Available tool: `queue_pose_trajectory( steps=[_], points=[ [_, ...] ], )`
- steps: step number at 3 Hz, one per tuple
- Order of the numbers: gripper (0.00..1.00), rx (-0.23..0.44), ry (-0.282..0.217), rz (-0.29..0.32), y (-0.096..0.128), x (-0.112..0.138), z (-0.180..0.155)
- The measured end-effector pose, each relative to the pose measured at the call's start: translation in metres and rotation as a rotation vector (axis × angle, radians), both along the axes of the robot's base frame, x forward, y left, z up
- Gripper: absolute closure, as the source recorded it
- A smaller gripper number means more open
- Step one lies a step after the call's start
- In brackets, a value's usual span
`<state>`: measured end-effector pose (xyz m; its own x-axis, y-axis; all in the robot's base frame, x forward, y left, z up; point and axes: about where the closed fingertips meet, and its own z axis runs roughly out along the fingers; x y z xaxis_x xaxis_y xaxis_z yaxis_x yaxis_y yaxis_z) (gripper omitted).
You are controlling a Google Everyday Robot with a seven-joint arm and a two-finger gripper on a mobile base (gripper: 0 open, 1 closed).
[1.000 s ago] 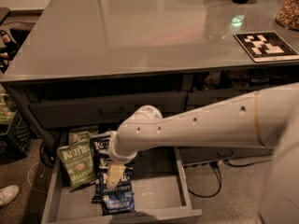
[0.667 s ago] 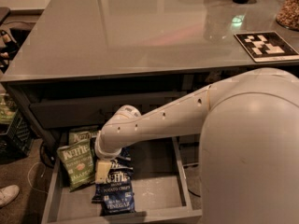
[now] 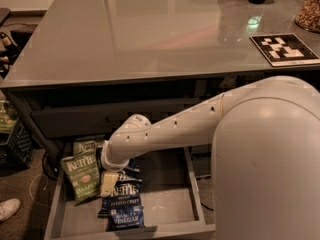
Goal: Pick green jalapeno chip bag from middle drawer and place on counter
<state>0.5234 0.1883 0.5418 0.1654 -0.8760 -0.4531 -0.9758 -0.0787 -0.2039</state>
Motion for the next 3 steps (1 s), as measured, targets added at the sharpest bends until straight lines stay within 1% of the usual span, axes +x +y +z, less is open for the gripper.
queue_pose_trajectory(
  steps=[1, 2, 3],
  points=[
    [0.00, 0.034, -0.016, 0.033, 0.030, 0.016, -0.012],
    [0.00, 0.048, 0.004, 0.063, 0.059, 0.031, -0.025],
    [0.00, 0.046, 0.016, 0.078, 0.075, 0.045, -0.033]
  ],
)
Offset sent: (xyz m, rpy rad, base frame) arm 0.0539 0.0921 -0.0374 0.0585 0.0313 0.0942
